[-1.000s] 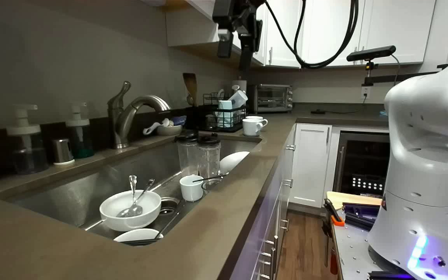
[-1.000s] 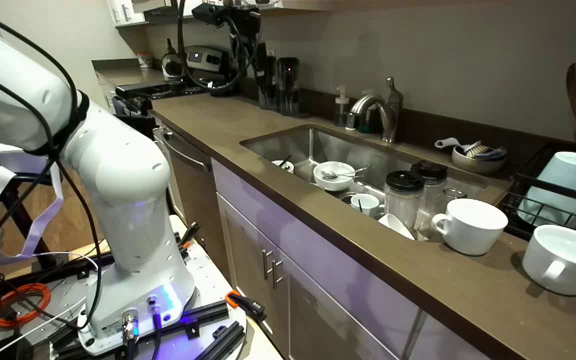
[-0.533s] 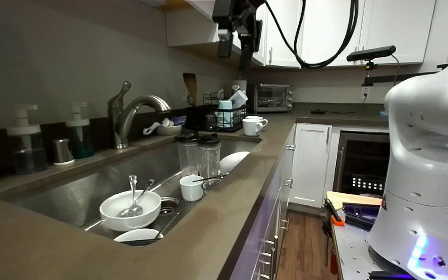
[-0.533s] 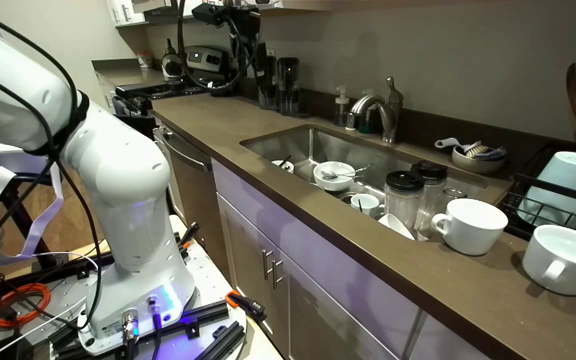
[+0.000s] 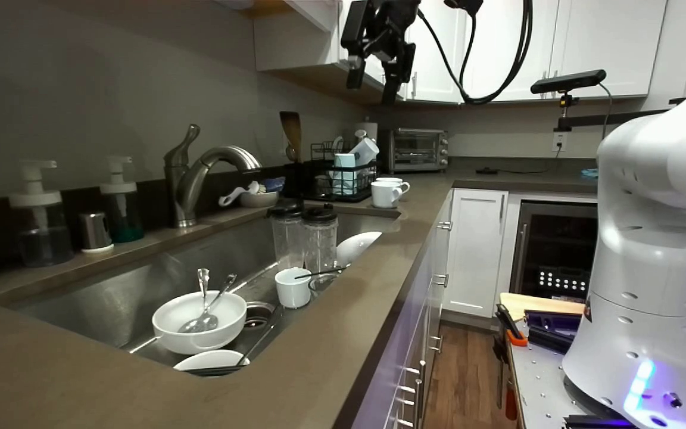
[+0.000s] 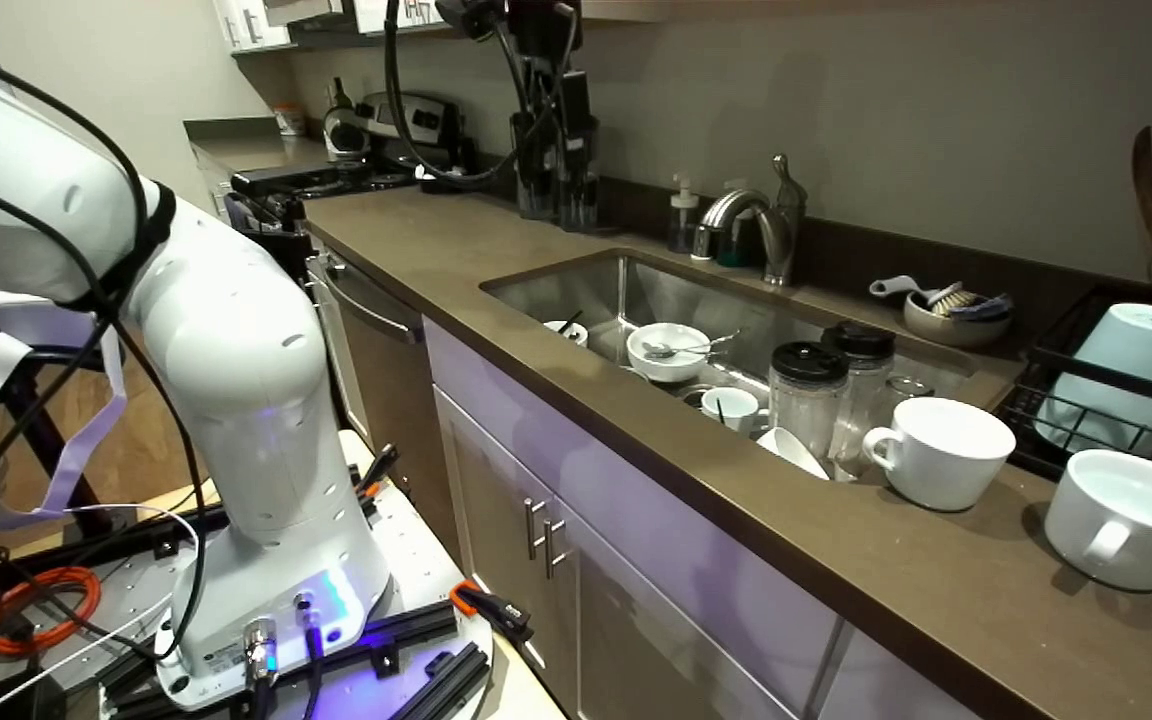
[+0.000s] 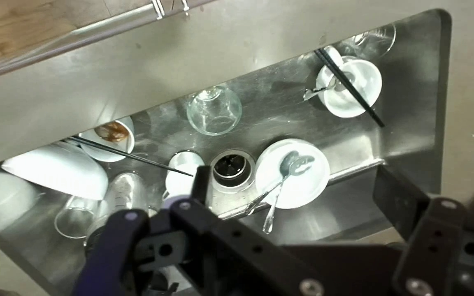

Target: Get the cup on the left and pour the water in the sink, and put it on the left side of the sink

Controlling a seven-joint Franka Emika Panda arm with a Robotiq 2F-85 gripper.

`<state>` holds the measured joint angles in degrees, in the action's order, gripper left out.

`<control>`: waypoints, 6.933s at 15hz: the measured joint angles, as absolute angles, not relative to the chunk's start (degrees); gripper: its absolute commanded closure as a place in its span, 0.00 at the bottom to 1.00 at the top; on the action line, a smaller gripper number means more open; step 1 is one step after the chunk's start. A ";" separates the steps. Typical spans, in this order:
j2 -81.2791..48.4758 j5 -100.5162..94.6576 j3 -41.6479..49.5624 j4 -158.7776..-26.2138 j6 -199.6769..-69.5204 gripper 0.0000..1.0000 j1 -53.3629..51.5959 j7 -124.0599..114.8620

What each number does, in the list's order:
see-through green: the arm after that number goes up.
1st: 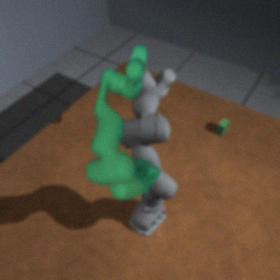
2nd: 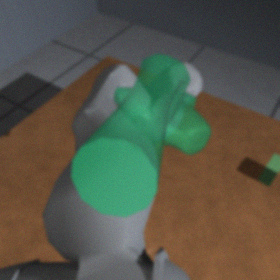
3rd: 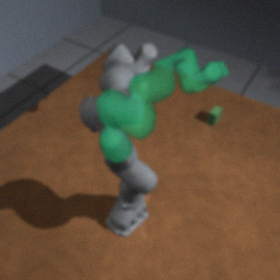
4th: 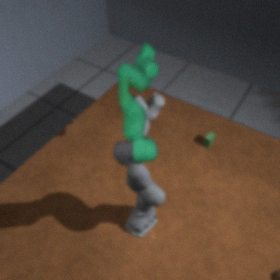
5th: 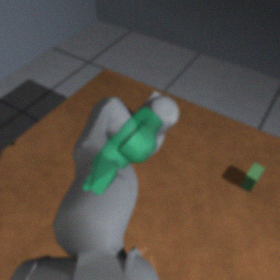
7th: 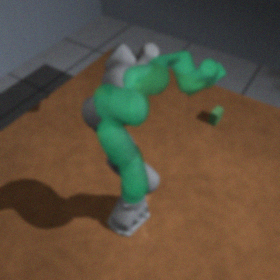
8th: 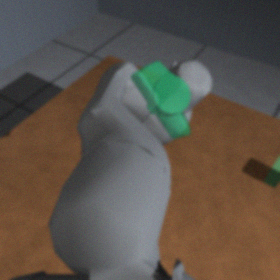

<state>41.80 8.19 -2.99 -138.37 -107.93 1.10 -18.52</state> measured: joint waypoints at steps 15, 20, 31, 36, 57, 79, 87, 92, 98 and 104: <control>41.69 -6.92 8.21 -144.16 -108.28 0.00 18.76 -18.34; 37.83 -8.84 10.38 -143.63 -109.45 0.00 20.63 -18.34; 33.93 -13.66 9.93 -145.13 -120.54 0.00 21.70 -18.68; 30.23 -14.38 11.86 -144.94 -126.57 0.00 22.26 -18.26; 20.97 -13.07 19.81 -142.95 -139.87 0.00 22.31 -6.06; 19.16 -8.25 30.43 -140.09 -139.71 0.00 19.69 19.68; 13.18 -4.50 25.21 -136.98 -139.71 0.00 19.19 7.60; 9.32 -1.84 24.55 -135.62 -139.82 0.00 19.19 5.18; 6.47 -1.66 23.71 -134.66 -140.24 0.00 19.18 5.85; 6.26 -1.66 23.56 -134.60 -140.23 0.00 19.27 5.87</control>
<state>6.26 -1.66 23.56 -134.60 -140.23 19.27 5.87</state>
